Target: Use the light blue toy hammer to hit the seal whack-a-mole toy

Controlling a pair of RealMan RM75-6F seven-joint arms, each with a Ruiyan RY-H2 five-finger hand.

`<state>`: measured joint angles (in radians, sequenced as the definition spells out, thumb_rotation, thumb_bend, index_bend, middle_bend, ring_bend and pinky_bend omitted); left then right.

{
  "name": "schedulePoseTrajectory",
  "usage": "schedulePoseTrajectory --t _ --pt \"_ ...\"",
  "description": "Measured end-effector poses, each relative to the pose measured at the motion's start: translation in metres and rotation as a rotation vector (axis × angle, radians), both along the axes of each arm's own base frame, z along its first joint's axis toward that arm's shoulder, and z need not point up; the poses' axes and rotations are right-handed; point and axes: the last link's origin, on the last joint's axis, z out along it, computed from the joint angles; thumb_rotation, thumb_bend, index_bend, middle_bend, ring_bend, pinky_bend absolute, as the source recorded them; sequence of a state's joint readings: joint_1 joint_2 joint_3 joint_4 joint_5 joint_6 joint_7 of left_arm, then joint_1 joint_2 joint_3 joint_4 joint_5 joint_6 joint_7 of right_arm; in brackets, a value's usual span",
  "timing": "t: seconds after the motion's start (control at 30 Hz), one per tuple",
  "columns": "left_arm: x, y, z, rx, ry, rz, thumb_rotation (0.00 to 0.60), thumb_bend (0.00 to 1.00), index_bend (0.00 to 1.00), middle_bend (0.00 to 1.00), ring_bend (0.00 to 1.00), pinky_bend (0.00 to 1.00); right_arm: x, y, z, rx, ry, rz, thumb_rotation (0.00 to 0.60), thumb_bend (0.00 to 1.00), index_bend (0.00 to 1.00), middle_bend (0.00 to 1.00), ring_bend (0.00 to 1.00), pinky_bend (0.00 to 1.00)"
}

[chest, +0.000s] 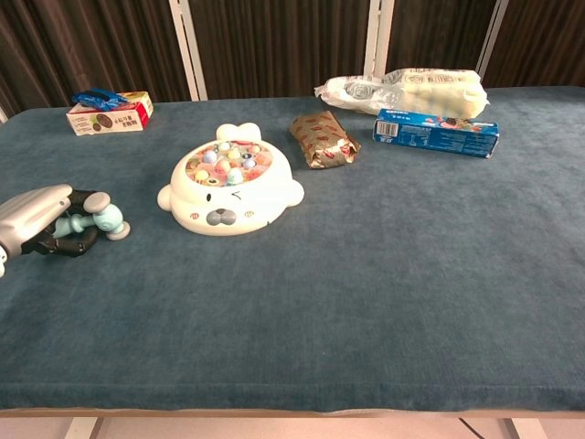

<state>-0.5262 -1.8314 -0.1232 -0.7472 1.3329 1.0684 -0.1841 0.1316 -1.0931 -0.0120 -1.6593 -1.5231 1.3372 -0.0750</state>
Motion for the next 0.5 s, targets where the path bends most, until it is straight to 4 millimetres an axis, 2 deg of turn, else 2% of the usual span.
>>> schedulePoseTrajectory --t 0.33,0.5 --pt "-0.0034 0.0009 0.0042 -0.011 0.027 0.003 0.594 0.51 0.33 0.33 0.26 0.24 0.0005 -0.0003 -0.0009 -0.001 -0.004 0.005 0.6 0.29 0.0 0.0 0.0 0.0" --pt "-0.0045 0.0004 0.0054 -0.019 0.03 0.006 0.511 0.42 0.27 0.29 0.22 0.22 0.0004 -0.0003 -0.0014 0.002 -0.003 0.004 0.6 0.29 0.0 0.0 0.0 0.0"
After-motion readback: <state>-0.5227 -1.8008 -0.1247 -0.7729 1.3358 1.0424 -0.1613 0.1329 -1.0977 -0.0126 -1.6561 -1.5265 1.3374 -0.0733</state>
